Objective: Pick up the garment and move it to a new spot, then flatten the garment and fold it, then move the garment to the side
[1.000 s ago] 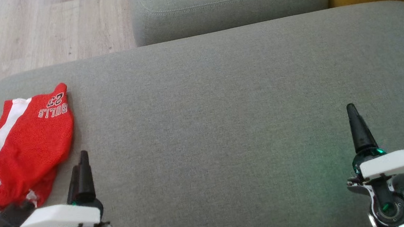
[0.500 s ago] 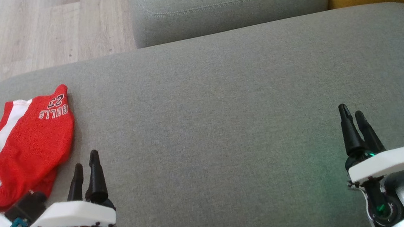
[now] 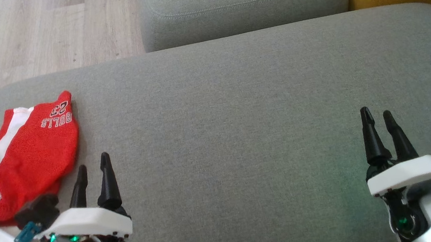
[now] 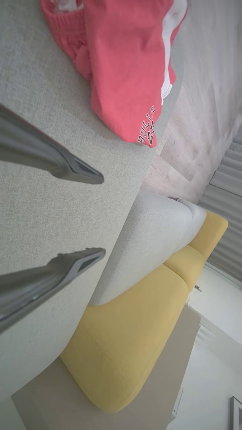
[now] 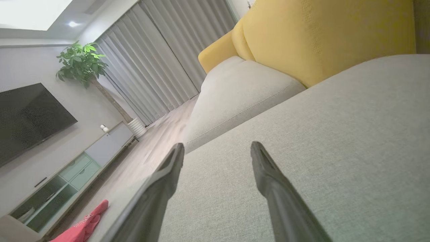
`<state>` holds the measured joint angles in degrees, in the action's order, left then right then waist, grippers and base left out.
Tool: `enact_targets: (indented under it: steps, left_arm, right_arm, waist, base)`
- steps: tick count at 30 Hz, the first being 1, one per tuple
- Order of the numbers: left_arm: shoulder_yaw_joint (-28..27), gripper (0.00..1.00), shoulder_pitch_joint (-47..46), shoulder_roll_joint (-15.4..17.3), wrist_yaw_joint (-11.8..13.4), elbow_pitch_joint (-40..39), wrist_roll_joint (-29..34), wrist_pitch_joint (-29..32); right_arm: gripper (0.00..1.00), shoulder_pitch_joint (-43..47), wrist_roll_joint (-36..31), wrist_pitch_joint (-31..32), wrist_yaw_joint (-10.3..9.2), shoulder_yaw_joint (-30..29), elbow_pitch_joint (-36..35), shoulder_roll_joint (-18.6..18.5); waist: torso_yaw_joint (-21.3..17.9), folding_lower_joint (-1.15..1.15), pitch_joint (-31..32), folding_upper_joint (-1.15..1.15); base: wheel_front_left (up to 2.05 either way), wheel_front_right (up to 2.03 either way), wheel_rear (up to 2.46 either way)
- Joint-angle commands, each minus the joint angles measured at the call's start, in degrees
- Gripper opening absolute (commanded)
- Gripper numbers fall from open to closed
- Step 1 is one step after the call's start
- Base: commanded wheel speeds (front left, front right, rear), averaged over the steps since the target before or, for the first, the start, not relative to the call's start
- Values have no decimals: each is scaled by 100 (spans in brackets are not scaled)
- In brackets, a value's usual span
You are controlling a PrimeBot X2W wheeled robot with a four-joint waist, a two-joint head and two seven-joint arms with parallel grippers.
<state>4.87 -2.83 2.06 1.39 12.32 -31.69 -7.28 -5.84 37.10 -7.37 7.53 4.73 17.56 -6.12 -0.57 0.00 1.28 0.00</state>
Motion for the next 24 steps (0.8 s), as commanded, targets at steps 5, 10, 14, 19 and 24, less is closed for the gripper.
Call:
enact_targets:
  steps: [5,10,14,19,24]
  left_arm:
    - [-51,100,-350,115,70,-245,475,-173]
    - [2,100,-379,123,115,-276,829,-257]
    - [31,100,-402,126,150,-278,1091,-324]
    - [62,100,-398,128,193,-280,1363,-391]
    - [99,100,-411,128,248,-293,1696,-475]
  right_arm:
    - [100,-421,-485,-159,-3,98,-227,13]
    - [100,-459,-803,-244,-3,199,-144,13]
    - [100,-511,-1036,-311,-3,276,-82,0]
    - [100,-558,-1279,-379,-3,345,-47,-23]
    - [100,-606,-1584,-464,-4,436,-5,-37]
  waist:
    - [-4,0,9,0]
    - [-3,0,14,0]
    - [-8,0,20,0]
    - [-16,0,26,0]
    - [-24,0,38,0]
  base:
    - [0,0,0]
    - [0,0,0]
    - [0,0,0]
    - [0,0,0]
    - [0,0,0]
